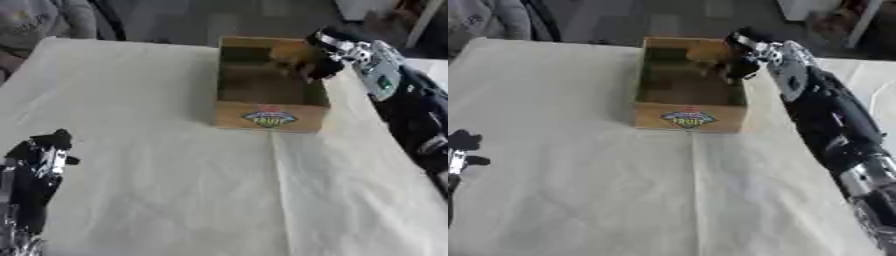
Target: Pick up objects on the table and place them in the box.
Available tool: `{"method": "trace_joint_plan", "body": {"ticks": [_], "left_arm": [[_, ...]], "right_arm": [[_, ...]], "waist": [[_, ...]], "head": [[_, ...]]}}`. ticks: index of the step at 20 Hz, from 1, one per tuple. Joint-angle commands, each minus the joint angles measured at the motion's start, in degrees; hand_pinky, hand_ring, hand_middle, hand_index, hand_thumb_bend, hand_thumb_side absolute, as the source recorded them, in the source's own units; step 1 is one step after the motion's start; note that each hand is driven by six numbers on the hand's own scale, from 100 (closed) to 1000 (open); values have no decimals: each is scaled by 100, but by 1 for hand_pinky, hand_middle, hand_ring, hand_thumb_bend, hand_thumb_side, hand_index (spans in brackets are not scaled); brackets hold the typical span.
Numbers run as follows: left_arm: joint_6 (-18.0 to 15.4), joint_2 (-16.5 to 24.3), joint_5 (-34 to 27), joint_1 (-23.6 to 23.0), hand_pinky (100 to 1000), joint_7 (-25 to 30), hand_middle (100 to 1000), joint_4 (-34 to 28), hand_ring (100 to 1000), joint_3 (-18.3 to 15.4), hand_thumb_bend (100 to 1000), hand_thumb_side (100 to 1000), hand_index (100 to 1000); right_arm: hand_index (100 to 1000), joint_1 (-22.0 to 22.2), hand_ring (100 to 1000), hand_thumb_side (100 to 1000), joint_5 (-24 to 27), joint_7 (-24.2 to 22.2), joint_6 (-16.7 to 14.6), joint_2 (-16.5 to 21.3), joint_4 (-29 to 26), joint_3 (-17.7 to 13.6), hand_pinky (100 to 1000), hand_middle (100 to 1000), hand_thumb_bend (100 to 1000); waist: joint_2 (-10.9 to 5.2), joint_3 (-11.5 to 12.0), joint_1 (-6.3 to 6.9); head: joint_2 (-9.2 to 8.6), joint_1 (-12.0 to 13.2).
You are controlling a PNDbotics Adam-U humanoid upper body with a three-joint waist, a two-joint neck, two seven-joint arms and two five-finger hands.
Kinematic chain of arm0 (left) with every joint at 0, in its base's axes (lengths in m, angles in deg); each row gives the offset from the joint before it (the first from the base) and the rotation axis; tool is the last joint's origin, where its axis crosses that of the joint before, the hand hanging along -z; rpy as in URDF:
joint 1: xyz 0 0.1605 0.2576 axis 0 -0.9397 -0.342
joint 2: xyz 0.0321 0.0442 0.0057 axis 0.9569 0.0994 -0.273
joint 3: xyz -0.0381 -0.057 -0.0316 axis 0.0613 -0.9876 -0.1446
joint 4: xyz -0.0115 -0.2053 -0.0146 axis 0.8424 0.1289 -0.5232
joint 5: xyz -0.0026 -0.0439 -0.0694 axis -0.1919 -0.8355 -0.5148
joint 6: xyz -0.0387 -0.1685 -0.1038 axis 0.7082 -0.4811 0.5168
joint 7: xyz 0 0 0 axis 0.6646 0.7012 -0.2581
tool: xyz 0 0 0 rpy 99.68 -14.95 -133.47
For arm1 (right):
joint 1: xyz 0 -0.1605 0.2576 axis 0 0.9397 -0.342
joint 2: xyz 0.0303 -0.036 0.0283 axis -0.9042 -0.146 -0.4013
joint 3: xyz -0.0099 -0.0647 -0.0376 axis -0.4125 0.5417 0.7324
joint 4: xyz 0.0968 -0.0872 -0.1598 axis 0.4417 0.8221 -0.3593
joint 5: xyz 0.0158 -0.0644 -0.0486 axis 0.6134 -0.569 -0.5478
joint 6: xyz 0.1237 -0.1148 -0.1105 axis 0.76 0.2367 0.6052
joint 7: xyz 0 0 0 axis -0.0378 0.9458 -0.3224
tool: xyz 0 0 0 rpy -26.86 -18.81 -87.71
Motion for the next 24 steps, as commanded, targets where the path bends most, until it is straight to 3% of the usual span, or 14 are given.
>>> {"method": "trace_joint_plan", "body": {"ticks": [1,5,7,10,13,19,24], "left_arm": [[0,-16,-24,112,536,70,485,-132,754,47,343,498,570],[0,-24,-27,137,536,79,485,-142,754,48,344,497,570],[-6,-26,-23,146,537,83,486,-141,754,49,345,497,570],[-17,-23,-12,146,537,82,486,-139,753,43,346,496,571],[-28,-12,1,122,537,70,486,-125,753,30,348,496,571],[-48,10,29,105,537,78,486,-103,753,33,349,495,571],[-46,-17,20,114,537,90,485,-102,753,46,348,495,571]], "right_arm": [[535,-142,356,283,-220,154,-24,69,184,-91,376,381,100],[628,-131,436,314,-407,183,-157,11,216,-38,438,459,100],[631,-139,450,208,-720,164,-248,6,108,62,466,475,100],[623,-178,458,213,-1402,305,-381,4,-135,147,478,473,100],[615,-306,454,213,-1771,401,-509,32,-341,154,478,470,100],[619,-524,459,207,-1851,431,-611,26,-475,153,480,474,100],[625,-470,465,212,-1857,282,-620,-168,-278,174,483,480,100]], "waist": [[-63,71,4],[-41,102,-20],[-42,92,-43],[-64,84,-72],[-117,61,-111],[-189,22,-167],[-169,81,-132]], "head": [[-86,-169],[-97,-233],[-98,-247],[-98,-251],[-77,-272],[-65,-300],[-88,-334]]}}
